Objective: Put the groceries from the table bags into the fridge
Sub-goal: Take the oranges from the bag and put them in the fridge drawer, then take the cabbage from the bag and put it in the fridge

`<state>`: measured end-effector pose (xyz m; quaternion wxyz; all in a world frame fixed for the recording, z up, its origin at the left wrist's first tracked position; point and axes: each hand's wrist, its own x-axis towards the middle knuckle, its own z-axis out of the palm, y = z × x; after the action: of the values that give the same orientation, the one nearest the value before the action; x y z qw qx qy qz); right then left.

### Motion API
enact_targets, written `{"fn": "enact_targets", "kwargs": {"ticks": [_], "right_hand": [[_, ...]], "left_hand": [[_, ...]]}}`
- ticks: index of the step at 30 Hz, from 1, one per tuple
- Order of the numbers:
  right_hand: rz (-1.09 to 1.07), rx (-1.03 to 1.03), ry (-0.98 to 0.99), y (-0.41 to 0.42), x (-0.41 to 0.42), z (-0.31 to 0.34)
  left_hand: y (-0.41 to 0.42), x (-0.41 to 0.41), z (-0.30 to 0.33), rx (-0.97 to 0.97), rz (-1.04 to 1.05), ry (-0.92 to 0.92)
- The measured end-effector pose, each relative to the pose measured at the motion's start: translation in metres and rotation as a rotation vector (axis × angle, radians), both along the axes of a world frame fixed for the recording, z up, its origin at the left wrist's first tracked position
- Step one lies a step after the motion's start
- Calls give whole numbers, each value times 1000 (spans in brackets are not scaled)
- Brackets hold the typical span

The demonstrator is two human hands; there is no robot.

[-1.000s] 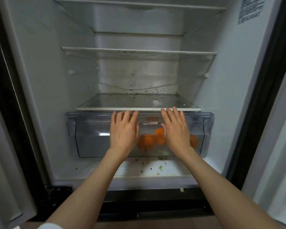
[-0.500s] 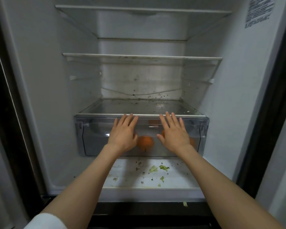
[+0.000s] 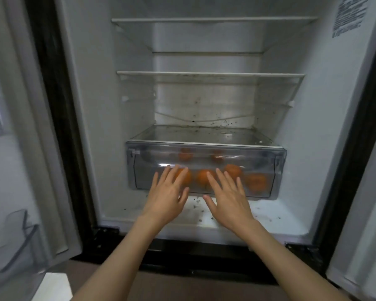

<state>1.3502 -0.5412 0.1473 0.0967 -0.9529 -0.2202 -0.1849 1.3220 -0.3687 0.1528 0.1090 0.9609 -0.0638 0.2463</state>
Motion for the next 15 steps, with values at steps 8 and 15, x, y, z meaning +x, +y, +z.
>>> {"fn": "enact_targets", "kwargs": {"ticks": [8, 15], "right_hand": [[126, 26, 124, 52, -115, -52], [370, 29, 281, 119, -258, -87]], "left_hand": [[33, -148, -75, -43, 108, 147], [99, -325, -122, -37, 321, 206]]}}
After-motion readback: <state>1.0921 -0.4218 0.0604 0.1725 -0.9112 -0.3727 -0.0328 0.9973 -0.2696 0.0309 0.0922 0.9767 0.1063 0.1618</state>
